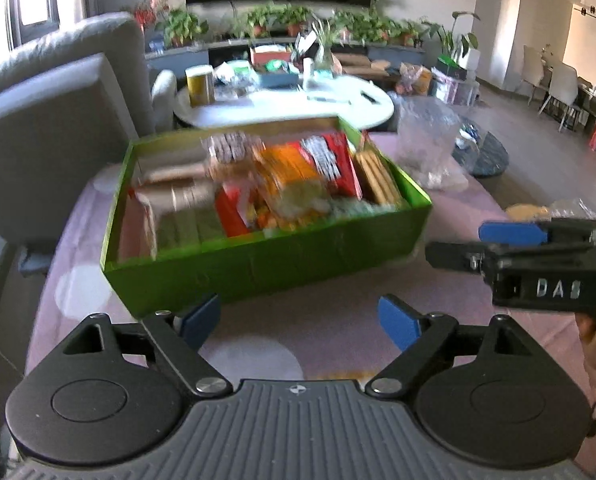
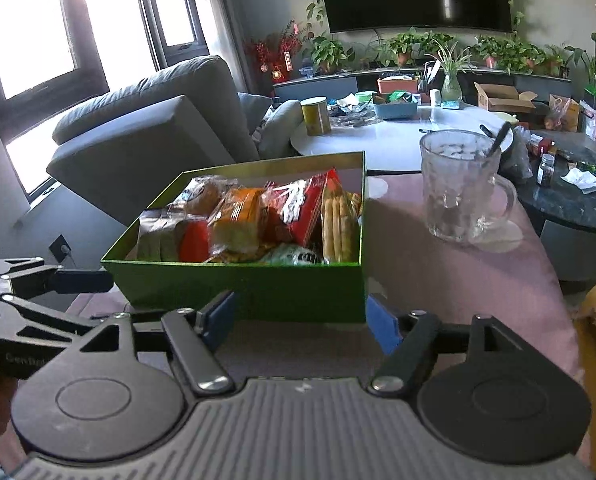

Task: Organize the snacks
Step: 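Move the left gripper to the yellow packet and grasp it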

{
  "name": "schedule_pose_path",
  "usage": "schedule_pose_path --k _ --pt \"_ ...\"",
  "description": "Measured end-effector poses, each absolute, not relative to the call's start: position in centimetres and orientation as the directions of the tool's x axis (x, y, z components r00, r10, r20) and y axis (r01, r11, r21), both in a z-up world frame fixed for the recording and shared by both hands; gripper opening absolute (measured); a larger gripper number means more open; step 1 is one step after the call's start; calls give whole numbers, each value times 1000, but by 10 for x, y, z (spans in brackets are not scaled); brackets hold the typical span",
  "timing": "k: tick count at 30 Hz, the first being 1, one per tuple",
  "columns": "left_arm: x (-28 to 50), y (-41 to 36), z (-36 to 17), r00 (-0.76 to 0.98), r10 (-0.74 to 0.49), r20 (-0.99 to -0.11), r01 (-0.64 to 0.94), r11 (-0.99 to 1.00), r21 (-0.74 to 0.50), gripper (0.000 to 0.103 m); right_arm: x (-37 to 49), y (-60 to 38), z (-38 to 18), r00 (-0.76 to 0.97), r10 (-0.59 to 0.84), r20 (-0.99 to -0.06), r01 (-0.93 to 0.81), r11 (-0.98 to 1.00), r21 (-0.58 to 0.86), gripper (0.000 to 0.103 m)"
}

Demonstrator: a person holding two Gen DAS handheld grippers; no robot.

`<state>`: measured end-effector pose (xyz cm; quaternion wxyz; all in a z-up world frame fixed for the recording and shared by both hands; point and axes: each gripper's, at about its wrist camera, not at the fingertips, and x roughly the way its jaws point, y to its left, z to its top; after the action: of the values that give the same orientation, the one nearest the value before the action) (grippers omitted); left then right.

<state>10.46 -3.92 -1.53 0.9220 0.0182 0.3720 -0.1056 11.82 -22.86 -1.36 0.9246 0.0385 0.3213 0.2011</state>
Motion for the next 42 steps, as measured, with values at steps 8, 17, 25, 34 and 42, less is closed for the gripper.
schedule_pose_path --k 8,17,25,34,42 --pt "90 -56 -46 611 -211 -763 265 963 -54 85 104 -238 -22 710 395 -583 -338 918 209 93" --pt "90 -78 -70 568 -175 -804 303 953 7 85 96 -243 -30 707 381 -596 -317 924 214 93" --pt "82 -81 -72 584 -192 -789 327 945 11 62 94 -245 -34 703 382 -599 -313 923 221 93" --pt "79 -55 -57 632 -182 -753 254 967 -20 49 81 -244 -37 694 394 -603 -335 918 213 93" --pt "77 -28 -43 679 -148 -719 169 985 -43 49 55 -234 -44 648 451 -614 -447 878 173 93"
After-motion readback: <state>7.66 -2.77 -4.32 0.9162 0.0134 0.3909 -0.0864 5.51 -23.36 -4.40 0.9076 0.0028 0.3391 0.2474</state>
